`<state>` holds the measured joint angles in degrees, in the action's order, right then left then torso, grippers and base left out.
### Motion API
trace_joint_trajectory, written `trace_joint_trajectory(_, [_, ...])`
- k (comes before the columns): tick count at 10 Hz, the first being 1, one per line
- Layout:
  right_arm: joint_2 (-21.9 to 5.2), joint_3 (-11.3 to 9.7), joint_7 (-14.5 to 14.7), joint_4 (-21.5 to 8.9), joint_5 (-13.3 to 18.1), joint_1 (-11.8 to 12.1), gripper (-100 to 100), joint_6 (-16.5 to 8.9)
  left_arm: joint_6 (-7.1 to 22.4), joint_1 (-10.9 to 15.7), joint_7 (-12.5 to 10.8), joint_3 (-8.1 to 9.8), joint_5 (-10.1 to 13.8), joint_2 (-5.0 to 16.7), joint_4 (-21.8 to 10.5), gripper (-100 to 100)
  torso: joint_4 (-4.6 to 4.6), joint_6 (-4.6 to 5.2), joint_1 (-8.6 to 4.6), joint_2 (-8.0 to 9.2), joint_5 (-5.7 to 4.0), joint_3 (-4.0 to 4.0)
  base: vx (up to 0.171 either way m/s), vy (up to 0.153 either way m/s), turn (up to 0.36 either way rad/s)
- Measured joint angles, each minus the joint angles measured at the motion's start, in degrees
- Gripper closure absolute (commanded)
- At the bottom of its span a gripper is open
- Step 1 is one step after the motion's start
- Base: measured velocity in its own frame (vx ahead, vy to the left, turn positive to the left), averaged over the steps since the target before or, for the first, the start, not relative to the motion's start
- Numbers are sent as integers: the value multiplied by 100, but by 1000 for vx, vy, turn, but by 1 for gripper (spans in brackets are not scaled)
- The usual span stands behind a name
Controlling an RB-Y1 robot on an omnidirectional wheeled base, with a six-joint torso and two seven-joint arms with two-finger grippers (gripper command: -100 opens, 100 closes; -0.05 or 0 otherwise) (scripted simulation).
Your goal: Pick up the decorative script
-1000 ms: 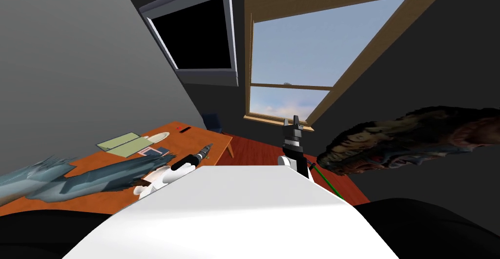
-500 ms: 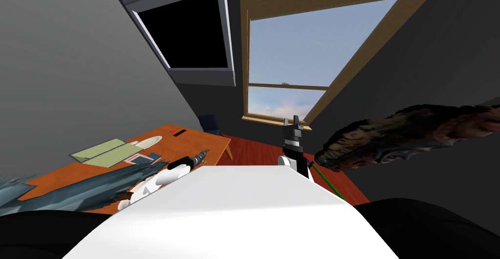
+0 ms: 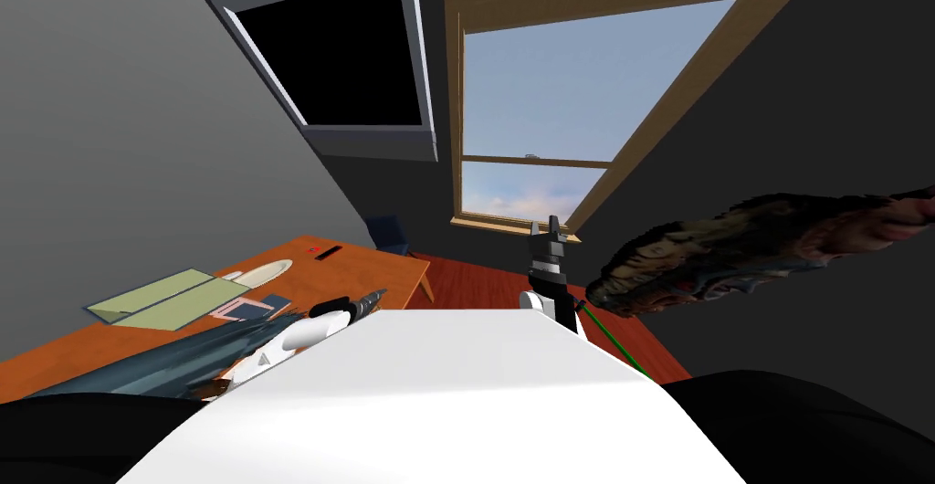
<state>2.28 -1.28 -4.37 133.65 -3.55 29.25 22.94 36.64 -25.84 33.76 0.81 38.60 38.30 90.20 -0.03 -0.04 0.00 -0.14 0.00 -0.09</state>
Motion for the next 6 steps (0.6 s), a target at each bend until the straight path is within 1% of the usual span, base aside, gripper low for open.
trace_joint_trajectory(1, [0, 0, 0, 0, 0, 0, 0, 0, 170, 11, 55, 8, 93, 71, -70, -100, 0, 1, -1, -2, 0, -1, 71, 16, -97])
trace_joint_trajectory(2, [0, 0, 0, 0, 0, 0, 0, 0, 353, 69, 179, 9, 314, 216, -253, -100, -2, 2, 4, -10, 0, -5, 54, 21, -39])
trace_joint_trajectory(3, [0, 0, 0, 0, 0, 0, 0, 0, 489, 36, 223, 12, 329, 227, -264, -100, -2, -1, 3, -6, 1, -4, 52, 22, -55])
trace_joint_trajectory(4, [0, 0, 0, 0, 0, 0, 0, 0, 584, 29, 332, -5, 465, 278, -422, -100, -1, 0, 5, -5, 1, -3, 38, 17, -29])
trace_joint_trajectory(5, [0, 0, 0, 0, 0, 0, 0, 0, 681, 11, 372, 2, 495, 302, -430, -100, 0, 0, 2, 0, 1, -1, 43, 17, -51])
trace_joint_trajectory(6, [0, 0, 0, 0, 0, 0, 0, 0, 833, -2, 410, 17, 586, 366, -466, -100, 0, 0, 2, -1, 0, -1, 63, 20, -74])
